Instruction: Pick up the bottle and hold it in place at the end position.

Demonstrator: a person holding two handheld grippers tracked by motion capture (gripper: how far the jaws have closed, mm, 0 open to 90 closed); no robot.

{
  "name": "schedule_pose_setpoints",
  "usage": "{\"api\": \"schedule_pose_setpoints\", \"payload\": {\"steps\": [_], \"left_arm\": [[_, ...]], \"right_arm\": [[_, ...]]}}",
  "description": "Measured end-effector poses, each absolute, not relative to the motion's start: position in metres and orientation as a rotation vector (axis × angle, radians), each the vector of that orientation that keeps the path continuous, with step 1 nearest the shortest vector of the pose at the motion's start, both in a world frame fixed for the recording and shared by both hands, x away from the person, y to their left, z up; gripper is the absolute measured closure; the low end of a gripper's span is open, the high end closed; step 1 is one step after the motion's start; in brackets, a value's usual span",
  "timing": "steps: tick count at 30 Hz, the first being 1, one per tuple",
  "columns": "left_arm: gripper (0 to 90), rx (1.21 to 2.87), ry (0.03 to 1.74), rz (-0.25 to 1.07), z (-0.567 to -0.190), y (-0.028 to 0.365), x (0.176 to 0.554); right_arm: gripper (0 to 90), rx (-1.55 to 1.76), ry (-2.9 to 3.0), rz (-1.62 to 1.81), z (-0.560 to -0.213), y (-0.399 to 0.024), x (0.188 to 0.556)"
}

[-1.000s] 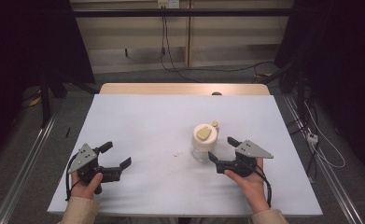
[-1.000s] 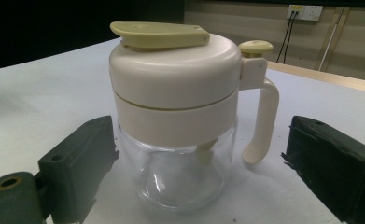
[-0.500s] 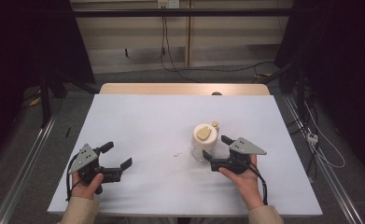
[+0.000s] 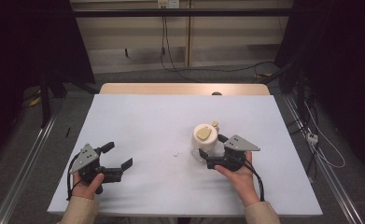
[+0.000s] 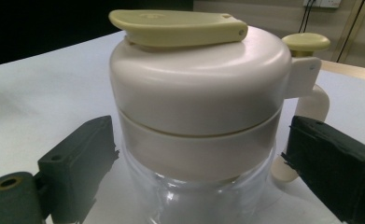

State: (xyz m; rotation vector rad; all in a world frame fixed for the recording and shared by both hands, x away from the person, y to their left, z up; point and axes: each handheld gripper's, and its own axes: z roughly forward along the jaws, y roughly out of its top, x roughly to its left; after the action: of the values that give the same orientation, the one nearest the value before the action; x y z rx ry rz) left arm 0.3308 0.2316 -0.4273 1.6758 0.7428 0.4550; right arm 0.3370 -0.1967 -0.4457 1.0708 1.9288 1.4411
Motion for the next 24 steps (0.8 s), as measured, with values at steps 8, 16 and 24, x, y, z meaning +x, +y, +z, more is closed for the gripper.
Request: {"api": "schedule_pose_setpoints", "payload": {"steps": [8,16,24], "left_arm": [[3.6,1.671,0.751,0.454,-0.428,0.233,0.332],[3.6,1.675,0.751,0.446,-0.429,0.233,0.332],[3.6,1.677,0.758,0.45,-0.43,0.236,0.332]], "right_arm": [[7.4,1.088,1.944,1.45,-0.448,-0.194,0.345],[6.5,1.09,1.953,1.452,-0.448,-0.19,0.351],[4.1,1.093,1.982,1.455,-0.451,-0.185,0.362]]}}
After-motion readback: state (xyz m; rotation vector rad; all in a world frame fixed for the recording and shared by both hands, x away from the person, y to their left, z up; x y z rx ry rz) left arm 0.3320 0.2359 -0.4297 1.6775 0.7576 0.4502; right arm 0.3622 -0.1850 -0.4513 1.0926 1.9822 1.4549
